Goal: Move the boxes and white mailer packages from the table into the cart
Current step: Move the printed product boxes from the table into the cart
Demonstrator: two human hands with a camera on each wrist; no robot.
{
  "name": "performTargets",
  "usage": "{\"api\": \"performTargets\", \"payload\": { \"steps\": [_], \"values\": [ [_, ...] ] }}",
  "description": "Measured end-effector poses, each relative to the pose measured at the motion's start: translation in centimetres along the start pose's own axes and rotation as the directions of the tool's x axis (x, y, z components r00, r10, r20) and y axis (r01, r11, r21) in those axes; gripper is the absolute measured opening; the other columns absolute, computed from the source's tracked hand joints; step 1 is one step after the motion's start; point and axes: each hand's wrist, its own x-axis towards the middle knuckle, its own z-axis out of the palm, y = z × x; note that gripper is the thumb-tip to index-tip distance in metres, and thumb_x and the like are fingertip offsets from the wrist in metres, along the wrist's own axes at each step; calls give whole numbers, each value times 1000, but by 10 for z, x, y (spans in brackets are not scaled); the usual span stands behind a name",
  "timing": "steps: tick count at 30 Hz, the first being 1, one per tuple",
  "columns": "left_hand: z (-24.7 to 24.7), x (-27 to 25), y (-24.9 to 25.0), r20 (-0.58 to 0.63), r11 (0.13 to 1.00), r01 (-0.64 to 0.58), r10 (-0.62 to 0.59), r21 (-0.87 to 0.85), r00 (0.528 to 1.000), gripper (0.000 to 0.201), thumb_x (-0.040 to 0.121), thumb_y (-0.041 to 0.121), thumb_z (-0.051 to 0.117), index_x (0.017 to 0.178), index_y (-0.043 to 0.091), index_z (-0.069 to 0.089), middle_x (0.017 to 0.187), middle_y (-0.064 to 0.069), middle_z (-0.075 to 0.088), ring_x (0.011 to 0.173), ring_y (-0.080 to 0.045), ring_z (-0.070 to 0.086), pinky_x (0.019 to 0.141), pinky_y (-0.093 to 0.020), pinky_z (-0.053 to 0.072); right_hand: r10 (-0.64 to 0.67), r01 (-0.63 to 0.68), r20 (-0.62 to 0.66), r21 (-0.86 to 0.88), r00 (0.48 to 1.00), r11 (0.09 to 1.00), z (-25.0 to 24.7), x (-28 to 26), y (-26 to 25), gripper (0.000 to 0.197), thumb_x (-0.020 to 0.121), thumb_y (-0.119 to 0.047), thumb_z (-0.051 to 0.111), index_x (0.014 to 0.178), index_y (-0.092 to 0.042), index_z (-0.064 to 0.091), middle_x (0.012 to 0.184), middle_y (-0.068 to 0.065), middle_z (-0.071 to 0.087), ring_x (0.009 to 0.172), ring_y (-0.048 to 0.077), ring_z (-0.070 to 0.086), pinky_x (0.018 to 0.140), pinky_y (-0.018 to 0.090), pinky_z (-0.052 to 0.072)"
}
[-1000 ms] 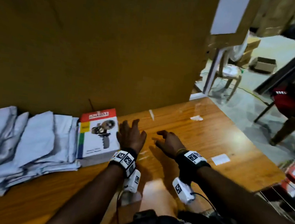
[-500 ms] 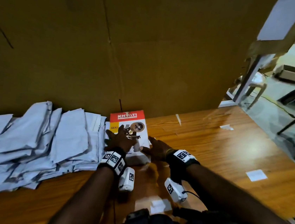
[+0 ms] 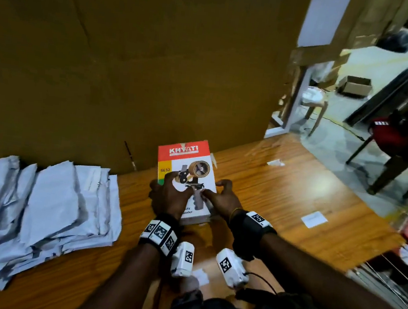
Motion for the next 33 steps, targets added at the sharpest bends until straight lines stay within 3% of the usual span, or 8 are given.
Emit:
{"api": "performTargets", "payload": {
  "steps": [4,9,11,15,18,23,28,33],
  "values": [
    [41,-30,48,44,989,-141,143,-45,989,55,76,39,76,126,38,53,135,-13,36,122,-39,40,96,-44,45,25,-25,-152,3,988,1000,-58,-7,26,74,80,-50,67,140,-27,28,115,12,65,99,35,65,82,38,53],
    [110,-86,118,132,957,-276,287,-94,949,57,73,41,77,125,39,55,129,-10,39,119,-37,44,101,-46,44,4,-32,-314,-83,949,996,-158,-27,67,92,56,-72,52,141,-41,34,126,10,63,113,35,59,93,41,50],
    [161,-141,168,219,930,-327,359,-168,907,59,72,38,80,126,36,56,128,-11,41,120,-35,45,104,-43,42,56,-88,-445,-51,894,995,-233,-46,108,95,56,-71,49,145,-45,26,128,16,57,117,40,52,97,40,46],
    [186,-163,191,259,910,-337,395,-242,881,60,71,38,81,125,36,56,128,-11,42,121,-32,45,104,-39,41,44,-72,-475,-42,879,997,-273,-61,121,93,58,-61,54,144,-49,22,128,15,59,114,41,55,98,44,47],
    [234,-213,234,362,874,-389,478,-293,800,61,68,35,82,124,36,58,125,-12,44,121,-33,45,106,-40,40,76,-71,-573,31,816,997,-335,-82,170,85,62,-57,59,139,-54,24,116,11,67,104,36,64,89,45,53],
    [304,-292,283,527,819,-486,570,-305,630,64,65,44,82,123,41,56,116,-12,45,117,-33,47,103,-43,41,139,-124,-673,71,727,990,-418,-135,233,90,63,-68,56,144,-46,25,126,8,64,106,35,64,87,44,53],
    [350,-349,312,691,780,-577,556,-242,461,73,72,52,77,136,42,45,124,-12,41,113,-37,54,98,-38,46,216,-205,-728,106,651,973,-473,-172,284,77,83,-46,67,149,-36,28,136,9,58,114,36,59,86,34,48],
    [381,-376,335,747,720,-659,557,-217,363,78,70,61,75,138,42,43,127,-16,42,117,-37,53,101,-37,45,253,-217,-748,149,614,965,-503,-188,313,91,69,-65,60,149,-38,25,140,8,55,119,38,56,95,44,48]
  ]
}}
